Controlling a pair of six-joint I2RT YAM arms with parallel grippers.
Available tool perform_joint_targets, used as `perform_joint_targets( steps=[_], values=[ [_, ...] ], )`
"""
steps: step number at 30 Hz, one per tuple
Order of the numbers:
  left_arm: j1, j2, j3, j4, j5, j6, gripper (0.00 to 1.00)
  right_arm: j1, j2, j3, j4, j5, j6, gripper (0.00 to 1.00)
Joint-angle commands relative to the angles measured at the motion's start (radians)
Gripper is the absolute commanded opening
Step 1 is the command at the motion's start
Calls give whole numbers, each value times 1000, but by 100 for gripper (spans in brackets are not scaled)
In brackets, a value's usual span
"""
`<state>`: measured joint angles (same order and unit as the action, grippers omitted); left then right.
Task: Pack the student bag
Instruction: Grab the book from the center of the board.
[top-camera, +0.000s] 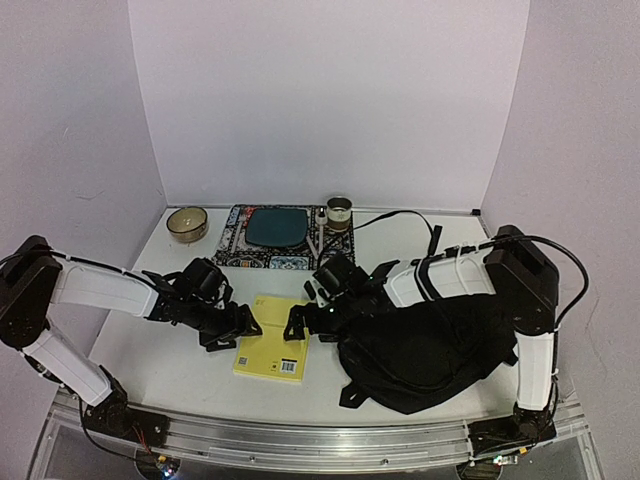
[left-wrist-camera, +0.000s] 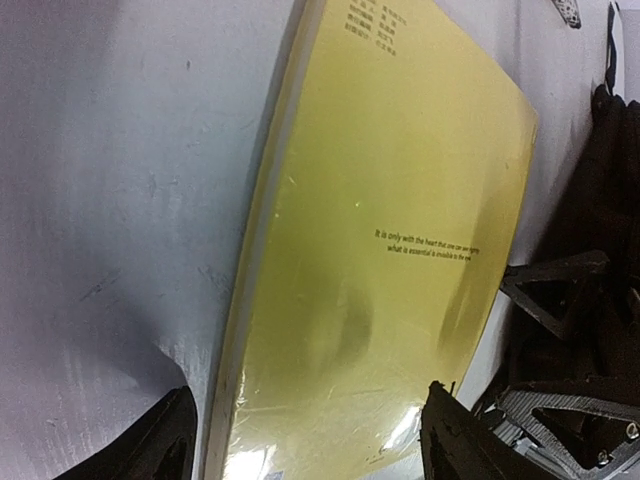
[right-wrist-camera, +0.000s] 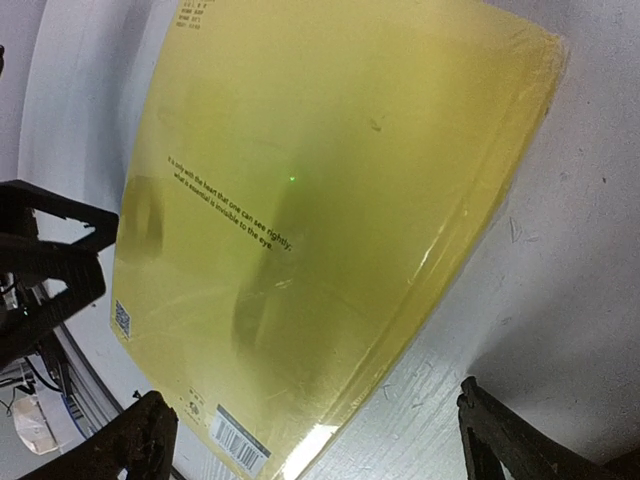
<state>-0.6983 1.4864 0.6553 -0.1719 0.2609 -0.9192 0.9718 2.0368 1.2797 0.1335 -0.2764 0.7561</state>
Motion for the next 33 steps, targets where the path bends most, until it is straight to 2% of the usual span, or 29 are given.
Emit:
perform_joint_targets(
  steps=[1,7,11,20,26,33],
  values=[
    [3,24,-23,138,106,-45,77,6,26,-11,10,-22,56,98],
    [-16,25,-51,265,180,-109,73,5,34,-7,62,-51,80,95],
    [-30,5,-56,284,165,-132,71,4,30,0,145,-124,92,90],
    [-43,5,-84,327,112,-179,67,-1,-34,8,342,-283,141,70],
    [-44,7,-88,329,58,-203,67,-1,-91,-2,388,-335,143,63],
    [-46,10,-84,339,26,-209,67,-1,-84,-13,439,-381,181,53]
  ],
)
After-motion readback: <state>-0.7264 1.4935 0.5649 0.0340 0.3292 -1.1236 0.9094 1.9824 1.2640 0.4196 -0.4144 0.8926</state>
